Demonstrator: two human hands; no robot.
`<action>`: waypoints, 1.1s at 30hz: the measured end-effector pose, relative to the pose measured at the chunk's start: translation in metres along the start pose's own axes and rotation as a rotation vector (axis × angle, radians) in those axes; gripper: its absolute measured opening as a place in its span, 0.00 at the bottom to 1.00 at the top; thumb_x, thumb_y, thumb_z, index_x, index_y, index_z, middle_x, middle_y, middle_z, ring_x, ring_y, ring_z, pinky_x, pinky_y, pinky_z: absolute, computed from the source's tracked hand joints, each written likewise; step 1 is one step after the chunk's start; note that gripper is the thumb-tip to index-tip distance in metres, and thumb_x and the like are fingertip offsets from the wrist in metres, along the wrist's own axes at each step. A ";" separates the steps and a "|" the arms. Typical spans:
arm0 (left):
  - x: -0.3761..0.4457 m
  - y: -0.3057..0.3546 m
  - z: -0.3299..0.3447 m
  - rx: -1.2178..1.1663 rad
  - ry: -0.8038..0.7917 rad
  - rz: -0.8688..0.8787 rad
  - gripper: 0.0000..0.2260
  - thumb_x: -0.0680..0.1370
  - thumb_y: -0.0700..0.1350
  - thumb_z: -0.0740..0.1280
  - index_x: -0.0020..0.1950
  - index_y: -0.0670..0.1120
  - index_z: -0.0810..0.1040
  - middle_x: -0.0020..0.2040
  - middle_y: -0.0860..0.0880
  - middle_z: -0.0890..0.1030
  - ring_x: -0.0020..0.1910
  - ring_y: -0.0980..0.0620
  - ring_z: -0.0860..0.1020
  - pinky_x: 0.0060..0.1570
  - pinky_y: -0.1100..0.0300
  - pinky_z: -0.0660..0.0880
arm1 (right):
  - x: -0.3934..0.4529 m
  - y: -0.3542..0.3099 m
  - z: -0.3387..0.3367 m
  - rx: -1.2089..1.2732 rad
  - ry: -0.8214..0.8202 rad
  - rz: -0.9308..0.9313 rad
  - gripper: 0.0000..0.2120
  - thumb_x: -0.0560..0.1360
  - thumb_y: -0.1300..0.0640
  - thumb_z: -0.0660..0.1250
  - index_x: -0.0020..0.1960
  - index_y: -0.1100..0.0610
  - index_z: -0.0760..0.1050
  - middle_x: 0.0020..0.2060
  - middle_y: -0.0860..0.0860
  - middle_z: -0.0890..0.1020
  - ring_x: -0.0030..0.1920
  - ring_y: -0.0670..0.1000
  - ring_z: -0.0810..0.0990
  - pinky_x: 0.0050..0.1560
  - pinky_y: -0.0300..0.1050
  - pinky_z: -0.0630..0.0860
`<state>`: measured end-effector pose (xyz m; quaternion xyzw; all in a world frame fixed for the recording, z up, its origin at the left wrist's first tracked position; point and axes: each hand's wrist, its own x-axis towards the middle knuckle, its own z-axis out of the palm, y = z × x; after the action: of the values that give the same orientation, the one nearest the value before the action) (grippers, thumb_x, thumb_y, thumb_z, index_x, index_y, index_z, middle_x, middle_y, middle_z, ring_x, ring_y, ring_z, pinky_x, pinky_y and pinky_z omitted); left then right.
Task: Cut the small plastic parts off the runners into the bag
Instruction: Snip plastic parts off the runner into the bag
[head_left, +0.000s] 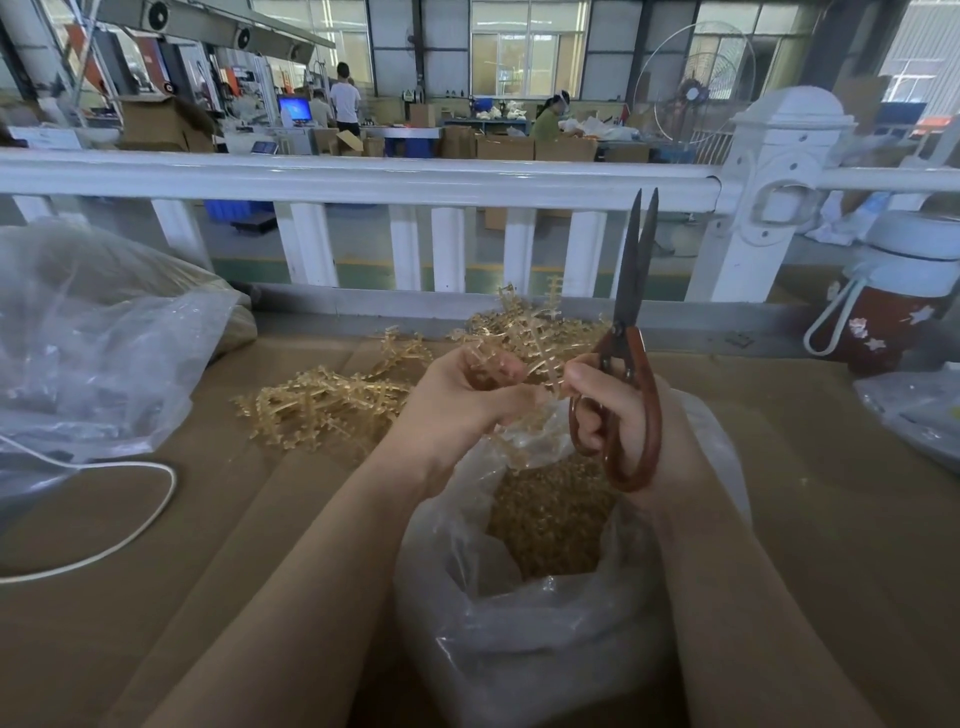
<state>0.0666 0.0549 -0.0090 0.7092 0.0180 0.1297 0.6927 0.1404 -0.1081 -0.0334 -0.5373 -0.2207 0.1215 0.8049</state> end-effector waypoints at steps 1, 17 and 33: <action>-0.001 0.000 0.000 -0.002 0.009 -0.005 0.12 0.66 0.40 0.80 0.45 0.44 0.80 0.34 0.53 0.80 0.32 0.57 0.77 0.33 0.66 0.73 | 0.000 0.000 0.000 -0.012 0.003 0.002 0.08 0.70 0.56 0.76 0.45 0.57 0.81 0.30 0.49 0.77 0.26 0.46 0.72 0.24 0.37 0.69; -0.003 -0.001 0.004 -0.141 0.044 -0.041 0.04 0.67 0.45 0.78 0.38 0.46 0.87 0.35 0.46 0.84 0.32 0.54 0.78 0.33 0.65 0.74 | -0.003 -0.004 0.005 -0.142 -0.058 -0.007 0.09 0.63 0.51 0.81 0.40 0.49 0.84 0.28 0.47 0.76 0.26 0.46 0.70 0.25 0.37 0.68; -0.006 -0.006 0.007 -0.279 0.030 -0.144 0.07 0.65 0.45 0.78 0.38 0.43 0.85 0.35 0.46 0.82 0.34 0.53 0.80 0.34 0.64 0.75 | -0.002 -0.003 0.006 -0.202 -0.041 -0.016 0.13 0.62 0.59 0.79 0.44 0.57 0.80 0.29 0.43 0.79 0.26 0.42 0.75 0.28 0.34 0.71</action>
<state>0.0633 0.0471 -0.0164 0.6008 0.0611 0.0913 0.7918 0.1353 -0.1052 -0.0288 -0.6113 -0.2525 0.1033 0.7429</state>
